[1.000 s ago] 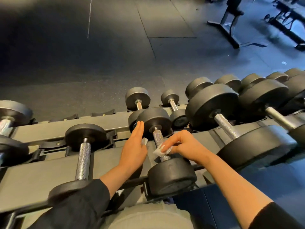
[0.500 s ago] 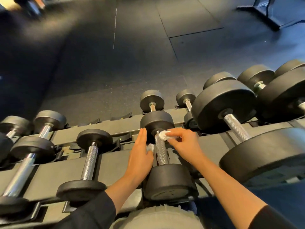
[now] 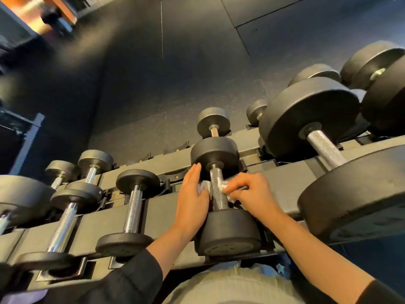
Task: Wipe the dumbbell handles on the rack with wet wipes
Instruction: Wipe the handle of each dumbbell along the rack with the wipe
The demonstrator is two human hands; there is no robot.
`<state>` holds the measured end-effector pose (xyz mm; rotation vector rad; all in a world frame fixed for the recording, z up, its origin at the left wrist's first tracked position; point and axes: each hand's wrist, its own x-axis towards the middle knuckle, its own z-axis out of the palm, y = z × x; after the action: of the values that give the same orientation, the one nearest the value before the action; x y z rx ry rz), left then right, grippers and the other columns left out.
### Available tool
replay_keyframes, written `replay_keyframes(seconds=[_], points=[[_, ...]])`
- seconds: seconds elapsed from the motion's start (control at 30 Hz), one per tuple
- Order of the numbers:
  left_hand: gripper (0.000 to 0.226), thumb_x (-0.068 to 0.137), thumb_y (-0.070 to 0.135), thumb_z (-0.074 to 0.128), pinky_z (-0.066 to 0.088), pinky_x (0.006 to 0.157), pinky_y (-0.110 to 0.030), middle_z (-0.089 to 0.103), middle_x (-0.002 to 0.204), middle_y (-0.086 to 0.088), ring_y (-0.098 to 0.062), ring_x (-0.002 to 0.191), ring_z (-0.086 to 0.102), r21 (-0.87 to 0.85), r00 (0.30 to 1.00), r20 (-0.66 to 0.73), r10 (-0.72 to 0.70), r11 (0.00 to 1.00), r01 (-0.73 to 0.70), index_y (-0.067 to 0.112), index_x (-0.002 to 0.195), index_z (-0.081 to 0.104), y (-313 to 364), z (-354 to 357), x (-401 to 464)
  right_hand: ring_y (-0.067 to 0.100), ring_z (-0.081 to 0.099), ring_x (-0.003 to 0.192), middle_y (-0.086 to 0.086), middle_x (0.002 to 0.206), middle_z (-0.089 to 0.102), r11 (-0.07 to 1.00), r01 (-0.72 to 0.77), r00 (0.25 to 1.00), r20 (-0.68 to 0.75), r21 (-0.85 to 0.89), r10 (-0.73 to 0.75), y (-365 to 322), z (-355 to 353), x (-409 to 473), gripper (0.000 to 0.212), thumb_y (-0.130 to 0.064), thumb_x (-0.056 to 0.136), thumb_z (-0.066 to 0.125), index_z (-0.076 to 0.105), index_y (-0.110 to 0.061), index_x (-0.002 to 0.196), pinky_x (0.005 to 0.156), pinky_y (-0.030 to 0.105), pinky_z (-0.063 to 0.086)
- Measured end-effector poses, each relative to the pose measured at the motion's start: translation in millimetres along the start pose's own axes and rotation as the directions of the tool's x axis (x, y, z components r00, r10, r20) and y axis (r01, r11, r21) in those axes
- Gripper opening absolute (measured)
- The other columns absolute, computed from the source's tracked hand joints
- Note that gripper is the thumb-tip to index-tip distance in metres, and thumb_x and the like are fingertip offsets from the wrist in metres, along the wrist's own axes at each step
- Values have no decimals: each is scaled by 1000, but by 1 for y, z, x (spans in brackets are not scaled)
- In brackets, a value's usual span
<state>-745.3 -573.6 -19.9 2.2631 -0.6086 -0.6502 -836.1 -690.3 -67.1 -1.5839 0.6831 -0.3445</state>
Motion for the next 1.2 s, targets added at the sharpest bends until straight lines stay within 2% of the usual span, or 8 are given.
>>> replay_keyframes(seconds=[0.3,0.43,0.53,0.6,0.77,0.97,1.07,1.2], points=[[56,97,9,46,15,107,-18,26,153,11,6,130,20,29,1000,-2,-7,1000,7,29,146,29,15,9,-4,4,63,72,-8,69,68,997,-71,997,42,14,70,8,-6,-21,40,4,73,67,69,-31,56,67,14,46],[56,96,9,47,19,112,-24,29,151,12,8,127,22,61,1000,-14,-4,998,4,31,145,32,16,10,-4,14,62,100,-4,103,66,998,-30,979,-203,-60,17,13,-4,-13,25,4,82,61,74,-12,97,83,7,43],[57,94,8,47,27,115,-39,33,149,13,-2,135,28,49,999,-37,-21,999,23,33,144,35,16,11,-3,20,47,126,3,139,49,985,-48,993,-112,-166,29,13,-2,-3,38,5,90,50,60,-6,125,100,15,30],[58,93,6,48,34,111,-44,37,144,14,-7,134,35,40,998,-54,-28,999,30,34,142,37,17,11,-4,21,44,129,4,143,44,983,-35,999,-47,-181,27,12,3,1,42,5,90,49,55,-8,130,105,22,30],[60,90,2,48,35,111,-41,39,134,18,-3,131,35,8,997,-64,-40,999,41,30,142,40,20,11,-5,13,58,107,1,120,62,997,-69,996,56,-36,71,11,7,4,44,-2,86,62,58,-18,127,89,21,45],[58,91,5,48,34,111,-43,39,137,18,-2,131,34,21,998,-58,-18,1000,19,33,141,41,17,11,-3,7,65,77,-3,84,68,990,-136,990,32,23,135,10,2,-3,26,-3,73,74,67,-26,84,70,24,56],[58,92,7,47,31,113,-43,36,137,22,2,130,29,7,999,-47,-21,1000,22,36,141,39,15,11,-3,12,63,69,-3,69,67,982,-186,981,54,23,184,5,-2,-9,24,1,67,71,68,-23,68,70,34,56],[56,94,8,46,26,115,-38,35,137,21,4,126,26,-15,999,-40,-6,1000,6,34,143,37,13,12,-3,3,59,60,-6,58,64,983,-177,982,75,53,173,-4,-3,-17,22,1,70,67,70,-18,60,64,26,50]])
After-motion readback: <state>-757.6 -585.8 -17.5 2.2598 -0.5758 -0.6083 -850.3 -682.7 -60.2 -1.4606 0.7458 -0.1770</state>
